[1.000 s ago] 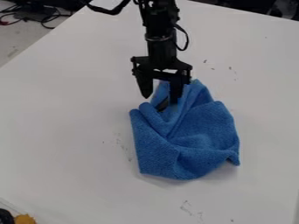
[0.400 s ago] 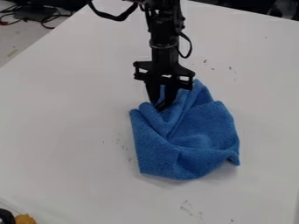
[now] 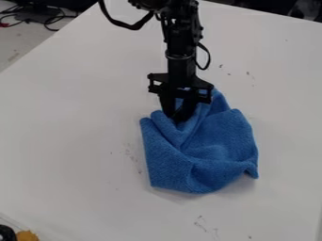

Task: Move the cloth to the left edge of the table

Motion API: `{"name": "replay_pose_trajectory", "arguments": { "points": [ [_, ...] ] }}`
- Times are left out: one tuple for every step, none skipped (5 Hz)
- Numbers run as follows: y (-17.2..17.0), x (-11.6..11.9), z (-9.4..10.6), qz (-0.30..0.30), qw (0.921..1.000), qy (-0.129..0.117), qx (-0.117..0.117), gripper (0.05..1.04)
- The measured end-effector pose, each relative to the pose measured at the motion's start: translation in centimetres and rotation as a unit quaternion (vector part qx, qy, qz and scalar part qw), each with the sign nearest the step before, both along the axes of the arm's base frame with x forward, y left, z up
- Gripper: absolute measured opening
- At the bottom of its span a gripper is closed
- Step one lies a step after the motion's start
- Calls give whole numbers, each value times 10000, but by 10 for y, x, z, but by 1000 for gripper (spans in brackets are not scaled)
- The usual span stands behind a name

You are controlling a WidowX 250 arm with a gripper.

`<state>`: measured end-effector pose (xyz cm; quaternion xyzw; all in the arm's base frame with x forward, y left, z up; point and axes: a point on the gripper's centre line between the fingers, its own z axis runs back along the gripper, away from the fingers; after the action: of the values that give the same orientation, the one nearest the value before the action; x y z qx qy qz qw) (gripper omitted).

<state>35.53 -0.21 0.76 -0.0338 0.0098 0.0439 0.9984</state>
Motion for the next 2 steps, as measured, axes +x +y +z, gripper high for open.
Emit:
{"name": "replay_pose_trajectory", "arguments": {
  "points": [
    [1, 1, 0, 33, 10000, 27, 23, 301],
    [0, 0, 0, 5, 9999, 87, 110, 137]
  ]
}}
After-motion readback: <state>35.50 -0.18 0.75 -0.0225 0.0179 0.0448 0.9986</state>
